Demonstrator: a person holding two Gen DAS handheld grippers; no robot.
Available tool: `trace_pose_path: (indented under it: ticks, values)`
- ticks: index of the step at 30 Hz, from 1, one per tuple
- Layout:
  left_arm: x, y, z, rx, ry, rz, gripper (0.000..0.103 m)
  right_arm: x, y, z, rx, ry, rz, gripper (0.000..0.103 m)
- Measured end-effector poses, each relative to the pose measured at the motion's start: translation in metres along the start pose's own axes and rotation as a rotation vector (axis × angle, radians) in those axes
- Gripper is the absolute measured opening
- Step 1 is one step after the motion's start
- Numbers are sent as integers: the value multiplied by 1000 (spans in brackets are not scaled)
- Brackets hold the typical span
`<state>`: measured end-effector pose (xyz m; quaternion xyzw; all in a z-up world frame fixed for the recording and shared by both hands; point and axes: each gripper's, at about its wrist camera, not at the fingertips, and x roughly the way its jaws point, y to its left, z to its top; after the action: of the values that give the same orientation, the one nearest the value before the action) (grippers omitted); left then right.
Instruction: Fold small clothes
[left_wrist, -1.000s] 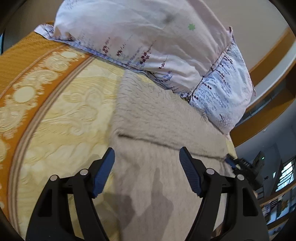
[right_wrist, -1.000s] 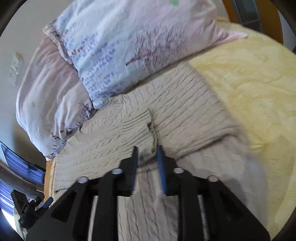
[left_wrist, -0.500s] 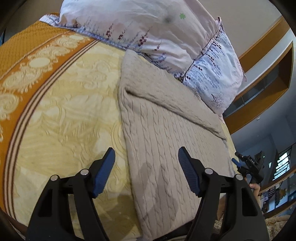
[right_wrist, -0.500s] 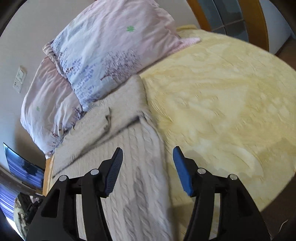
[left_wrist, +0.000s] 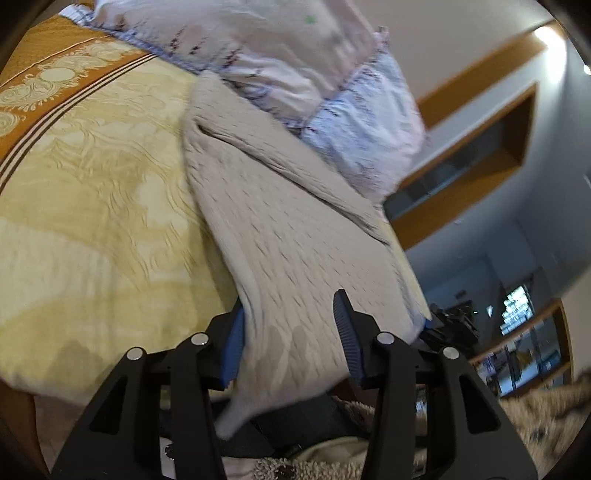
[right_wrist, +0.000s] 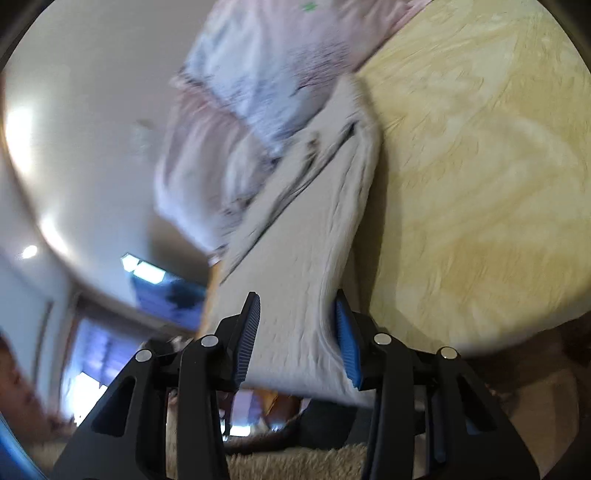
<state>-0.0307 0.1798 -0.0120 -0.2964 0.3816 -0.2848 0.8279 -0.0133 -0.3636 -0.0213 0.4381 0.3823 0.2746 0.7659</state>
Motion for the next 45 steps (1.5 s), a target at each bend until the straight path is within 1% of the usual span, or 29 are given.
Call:
trace_pose_path:
  ticks: [1, 4, 5, 8, 10, 15, 17, 22, 23, 24, 25, 26, 27, 28, 29, 30, 32, 34, 36, 38, 40, 41, 42, 45]
  values:
    - [-3, -1, -6, 3, 0, -18, 46, -4, -3, -5, 0, 7, -1, 43]
    - [-6, 5, -24, -33, 12, -67, 47, -15, -15, -20, 7, 24, -17, 43]
    - [-10, 7, -31, -42, -5, -89, 47, -16, -18, -24, 4, 31, -38, 43]
    - [-11, 9, -37, -56, -12, -123, 49, -6, -28, -33, 4, 89, -112, 43]
    - [-10, 6, -41, -36, -3, -125, 49, 1, -32, -36, 8, 107, -115, 43]
    - [0, 2, -49, 3, 45, -111, 50, 12, -32, -38, -12, 120, -77, 43]
    - [9, 5, -53, 7, 72, -90, 50, 17, -29, -39, -23, 127, -70, 43]
    - [26, 10, -58, 0, 118, -87, 50, 20, -25, -43, -57, 134, -56, 43]
    - [29, 10, -59, 3, 125, -84, 50, 21, -23, -44, -62, 134, -57, 40]
    - [31, 10, -58, 3, 131, -84, 50, 21, -21, -44, -71, 137, -57, 33]
    - [32, 10, -58, 3, 136, -83, 47, 22, -20, -45, -80, 143, -51, 30]
    - [34, 10, -58, 4, 140, -81, 45, 22, -17, -46, -89, 147, -47, 22]
    - [35, 10, -59, 5, 146, -81, 36, 23, -13, -47, -103, 155, -34, 11]
    - [35, 10, -59, 4, 153, -85, 23, 23, -9, -48, -119, 158, -22, 11]
    - [35, 10, -59, 5, 160, -92, 18, 22, -5, -48, -136, 157, -12, 10]
    - [34, 9, -58, 9, 165, -102, 11, 22, 4, -46, -159, 150, 2, 9]
    - [29, 3, -55, 39, 153, -113, 10, 19, 18, -40, -202, 120, 19, 9]
    - [21, -2, -52, 57, 130, -141, 7, 15, 30, -34, -239, 86, 32, 8]
    - [11, -6, -44, 71, 87, -168, 7, 12, 44, -28, -279, 49, 31, 8]
    - [4, -8, -34, 78, 47, -178, 6, 8, 59, -21, -326, -5, 17, 8]
    - [-4, -11, -21, 94, 9, -171, 6, 4, 74, -12, -370, -81, -17, 8]
    - [-7, -13, -14, 104, -10, -162, 6, 2, 82, -5, -392, -133, -49, 8]
    - [-10, -15, -7, 111, -23, -152, 6, 2, 86, -1, -400, -163, -71, 8]
    - [-10, -21, 18, 128, -60, -88, 6, 1, 97, 15, -439, -261, -155, 8]
